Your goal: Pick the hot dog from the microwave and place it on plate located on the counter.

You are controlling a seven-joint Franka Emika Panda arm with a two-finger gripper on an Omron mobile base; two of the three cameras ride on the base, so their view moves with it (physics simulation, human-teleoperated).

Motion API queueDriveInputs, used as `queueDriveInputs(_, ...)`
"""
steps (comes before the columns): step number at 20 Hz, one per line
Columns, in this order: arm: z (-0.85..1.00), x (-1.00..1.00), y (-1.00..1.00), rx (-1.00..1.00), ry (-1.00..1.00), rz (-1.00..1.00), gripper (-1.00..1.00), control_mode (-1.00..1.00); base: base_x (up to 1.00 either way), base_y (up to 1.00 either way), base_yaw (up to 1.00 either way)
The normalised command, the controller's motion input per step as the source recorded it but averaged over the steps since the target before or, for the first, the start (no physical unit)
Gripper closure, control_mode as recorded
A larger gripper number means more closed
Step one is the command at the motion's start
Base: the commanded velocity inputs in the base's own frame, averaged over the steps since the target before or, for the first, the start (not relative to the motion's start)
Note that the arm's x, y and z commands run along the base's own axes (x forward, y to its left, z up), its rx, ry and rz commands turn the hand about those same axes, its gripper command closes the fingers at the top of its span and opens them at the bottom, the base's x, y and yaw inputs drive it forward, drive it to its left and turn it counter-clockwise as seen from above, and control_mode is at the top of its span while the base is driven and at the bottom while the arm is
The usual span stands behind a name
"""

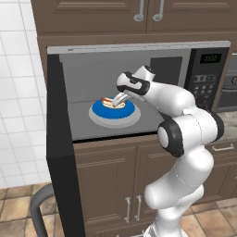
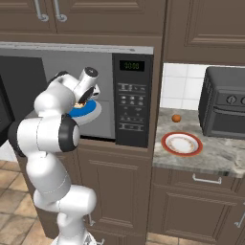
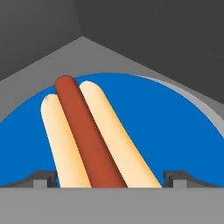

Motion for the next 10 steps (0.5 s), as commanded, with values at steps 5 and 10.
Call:
queueDriveInputs(5, 0.00, 0.00, 0.00, 0.00, 0.00, 0.00, 1.00, -1.00, 0.00, 0.00, 0.00)
queueDriveInputs(10, 0.00, -0.09, 0.00, 0.00, -0.01, -0.01, 1.00, -1.00, 0.00, 0.00, 0.00)
